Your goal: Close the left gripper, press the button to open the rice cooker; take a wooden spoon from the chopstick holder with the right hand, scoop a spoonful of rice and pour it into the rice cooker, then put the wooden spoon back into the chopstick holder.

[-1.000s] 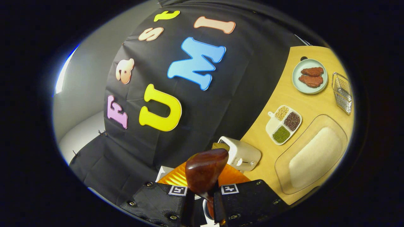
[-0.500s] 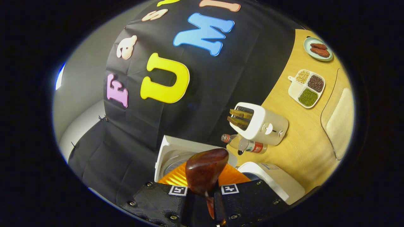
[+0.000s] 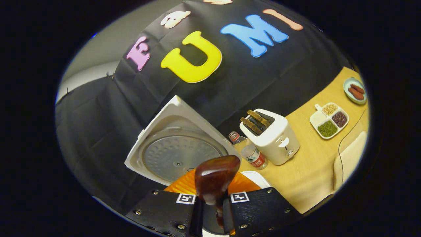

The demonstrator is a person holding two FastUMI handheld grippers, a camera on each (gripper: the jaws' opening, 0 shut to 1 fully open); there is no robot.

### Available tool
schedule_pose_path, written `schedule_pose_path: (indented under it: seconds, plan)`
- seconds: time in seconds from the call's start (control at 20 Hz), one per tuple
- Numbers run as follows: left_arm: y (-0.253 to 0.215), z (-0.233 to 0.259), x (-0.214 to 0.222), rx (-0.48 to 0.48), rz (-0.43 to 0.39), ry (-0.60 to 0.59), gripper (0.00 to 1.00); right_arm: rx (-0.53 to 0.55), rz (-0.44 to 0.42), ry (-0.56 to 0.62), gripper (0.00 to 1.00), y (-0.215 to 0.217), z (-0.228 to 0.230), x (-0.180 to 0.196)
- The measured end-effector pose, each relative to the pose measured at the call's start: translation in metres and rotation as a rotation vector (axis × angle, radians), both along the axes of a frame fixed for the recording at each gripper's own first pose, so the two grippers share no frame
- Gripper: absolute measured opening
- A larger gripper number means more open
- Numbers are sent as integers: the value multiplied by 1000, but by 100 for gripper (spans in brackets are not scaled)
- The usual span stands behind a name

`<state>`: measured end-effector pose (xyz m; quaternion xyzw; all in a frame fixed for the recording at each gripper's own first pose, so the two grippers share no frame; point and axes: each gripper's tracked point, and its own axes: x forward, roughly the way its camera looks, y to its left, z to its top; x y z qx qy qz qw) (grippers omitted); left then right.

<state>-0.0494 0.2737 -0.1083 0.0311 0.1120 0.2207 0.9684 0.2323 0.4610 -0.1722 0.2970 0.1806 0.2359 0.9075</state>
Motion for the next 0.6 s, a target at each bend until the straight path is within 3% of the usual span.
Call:
schedule_pose_path:
  seconds: [0.6]
  plan:
    - [13, -10, -7, -9, 29, 9, 94, -498, 56, -413, 24, 29, 25, -18]
